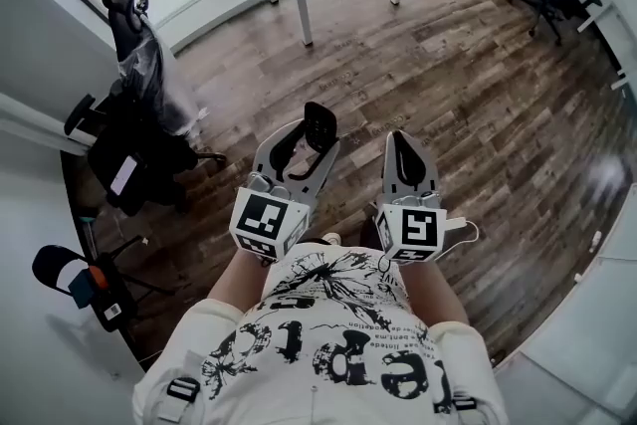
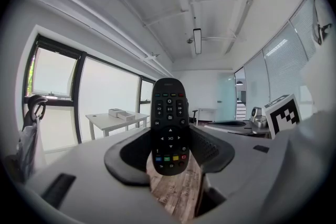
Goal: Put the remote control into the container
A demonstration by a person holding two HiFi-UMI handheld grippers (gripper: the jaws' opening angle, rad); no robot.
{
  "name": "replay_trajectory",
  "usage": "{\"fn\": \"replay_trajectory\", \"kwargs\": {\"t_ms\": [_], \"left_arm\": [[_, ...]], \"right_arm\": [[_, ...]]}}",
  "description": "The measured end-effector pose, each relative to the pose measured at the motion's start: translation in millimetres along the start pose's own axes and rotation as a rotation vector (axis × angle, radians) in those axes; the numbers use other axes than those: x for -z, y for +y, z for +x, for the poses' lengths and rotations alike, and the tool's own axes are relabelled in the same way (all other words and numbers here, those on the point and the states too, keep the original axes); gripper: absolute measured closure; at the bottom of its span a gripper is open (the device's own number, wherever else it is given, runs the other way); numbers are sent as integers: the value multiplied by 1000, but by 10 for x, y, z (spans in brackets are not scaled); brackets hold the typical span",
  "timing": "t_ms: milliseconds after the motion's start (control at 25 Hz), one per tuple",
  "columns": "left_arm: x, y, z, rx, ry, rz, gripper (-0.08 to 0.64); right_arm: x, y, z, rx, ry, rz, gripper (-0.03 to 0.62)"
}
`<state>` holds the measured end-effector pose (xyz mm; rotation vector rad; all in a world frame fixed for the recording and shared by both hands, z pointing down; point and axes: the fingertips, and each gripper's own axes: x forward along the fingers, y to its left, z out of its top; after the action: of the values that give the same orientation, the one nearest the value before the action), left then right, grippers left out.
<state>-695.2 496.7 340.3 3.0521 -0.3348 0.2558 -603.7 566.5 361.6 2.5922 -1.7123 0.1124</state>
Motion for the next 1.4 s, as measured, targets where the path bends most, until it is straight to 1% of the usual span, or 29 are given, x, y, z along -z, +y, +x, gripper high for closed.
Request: {"fn": "replay_trajectory", "kwargs": {"t_ms": [160, 280, 440, 600, 760, 840, 960, 1080, 1280, 1400], "left_arm": [[6, 7, 266, -61, -6, -13, 325], [-56, -9, 529, -109, -11, -24, 325], [-223, -134, 942, -168, -29, 9, 326], [-327, -318, 1336, -159, -58, -32, 325], [-385, -430, 1631, -199, -56, -18, 326], [-378, -481, 1772, -207, -45, -22, 326], [-366, -488, 1996, -203, -24, -20, 326], [-336, -369, 2216, -179, -12, -28, 325], [-291, 45, 2675, -112, 2, -50, 325], [-379, 385, 2959, -62, -11, -57, 325]], "right_arm": [[36, -276, 195, -48, 12, -4, 589], [-13, -526, 375, -96, 8, -17, 589], [-116, -981, 629, -127, -9, -17, 589], [-171, -1403, 810, -152, -20, -11, 589], [-159, -1706, 916, -190, -6, -9, 589], [-108, -1862, 951, -193, 11, -9, 589], [4, -2075, 1037, -165, 38, 14, 589], [83, -2168, 1199, -141, 59, 14, 589], [125, -2252, 1704, -85, 79, 4, 589], [110, -2283, 2051, -33, 91, -3, 589]]}}
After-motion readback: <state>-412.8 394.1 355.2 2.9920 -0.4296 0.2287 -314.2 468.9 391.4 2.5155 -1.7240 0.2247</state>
